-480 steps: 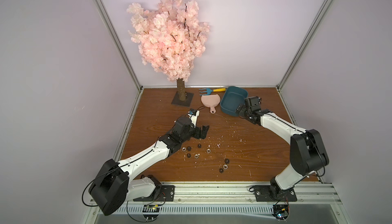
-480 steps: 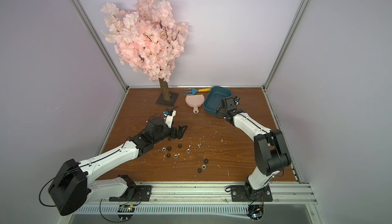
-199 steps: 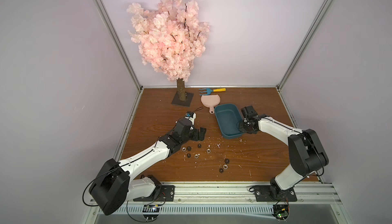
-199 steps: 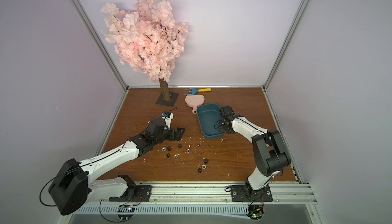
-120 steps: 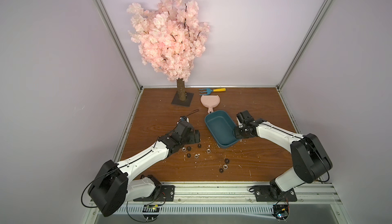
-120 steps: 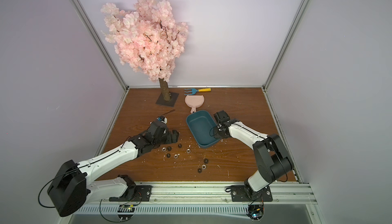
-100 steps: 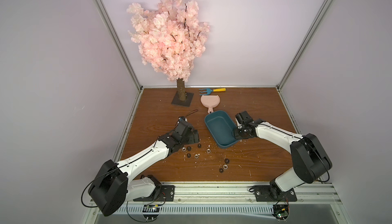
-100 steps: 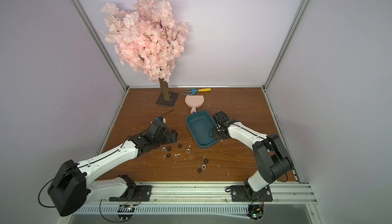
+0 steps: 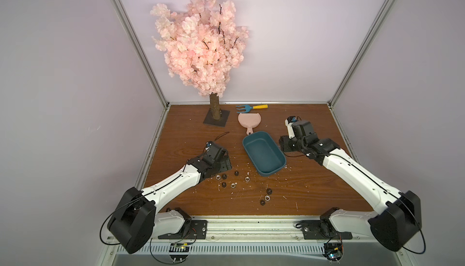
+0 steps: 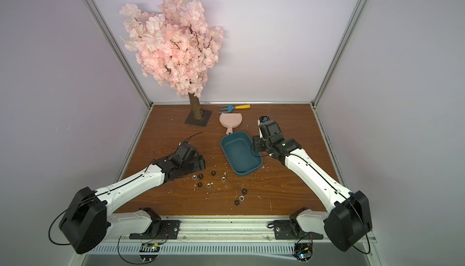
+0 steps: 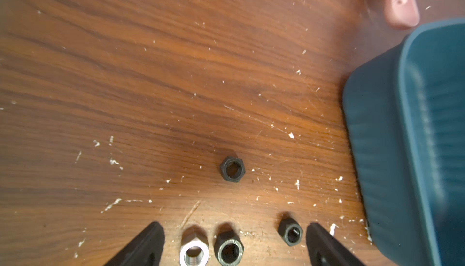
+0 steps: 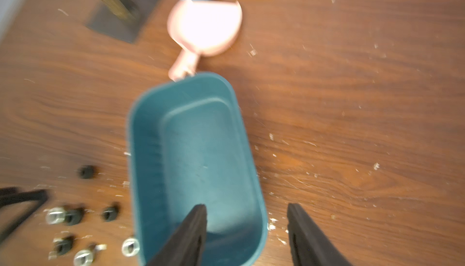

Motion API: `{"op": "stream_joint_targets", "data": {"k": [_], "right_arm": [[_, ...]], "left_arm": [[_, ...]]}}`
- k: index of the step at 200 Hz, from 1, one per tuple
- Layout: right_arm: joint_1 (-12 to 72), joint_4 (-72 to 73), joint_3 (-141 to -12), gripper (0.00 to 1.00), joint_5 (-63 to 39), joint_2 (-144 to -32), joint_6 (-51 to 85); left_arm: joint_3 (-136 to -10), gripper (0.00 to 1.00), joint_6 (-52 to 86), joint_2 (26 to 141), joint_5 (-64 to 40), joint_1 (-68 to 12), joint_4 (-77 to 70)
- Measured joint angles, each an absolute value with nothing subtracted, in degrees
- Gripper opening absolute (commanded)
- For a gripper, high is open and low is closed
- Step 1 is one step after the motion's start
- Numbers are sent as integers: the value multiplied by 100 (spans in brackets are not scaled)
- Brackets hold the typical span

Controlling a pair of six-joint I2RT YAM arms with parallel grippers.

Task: Put the nuts on the desktop into the storage box
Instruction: Pick up the nut from the center of the board.

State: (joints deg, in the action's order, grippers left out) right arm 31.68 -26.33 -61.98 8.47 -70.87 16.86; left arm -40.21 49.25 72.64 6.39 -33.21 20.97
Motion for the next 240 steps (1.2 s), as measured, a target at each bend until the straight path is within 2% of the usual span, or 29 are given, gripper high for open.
{"op": "stream_joint_targets", "data": {"k": [12,22,26,69,110,148,164,183,223,240], "right_arm": [[3428,-2379,-6119,79,821,-6886,1623],[3693,-2132,-5990,97,770,-6742,1581],[3800,-2036,-5931,99,762,-6700,1522],[4934,-1343,-5293,99,650,-6635,1232],[5638,-1111,-5264,99,886,-6807,1024],[5730,-882,-5260,99,1221,-6801,991],[5730,-744,-5196,99,1284,-6764,993],[5732,-591,-5028,99,1280,-6650,993],[5743,-405,-4884,99,1280,-6484,993],[5743,-344,-4884,99,1282,-6453,993]], "left_arm": [[-4021,87,4901,7384,639,-3321,2097],[-4021,85,4866,7491,646,-3321,2093],[-4021,84,4836,7529,650,-3321,2091],[-4261,74,4451,8259,709,-3286,2102],[-4742,67,4167,8890,812,-3286,2078],[-4954,61,4049,9266,862,-3286,2078],[-4965,55,4021,9365,937,-3286,2080],[-5028,53,3983,9437,996,-3284,2082],[-5205,37,3913,9620,1079,-3264,2053],[-5231,35,3898,9640,1072,-3260,2053]]}}
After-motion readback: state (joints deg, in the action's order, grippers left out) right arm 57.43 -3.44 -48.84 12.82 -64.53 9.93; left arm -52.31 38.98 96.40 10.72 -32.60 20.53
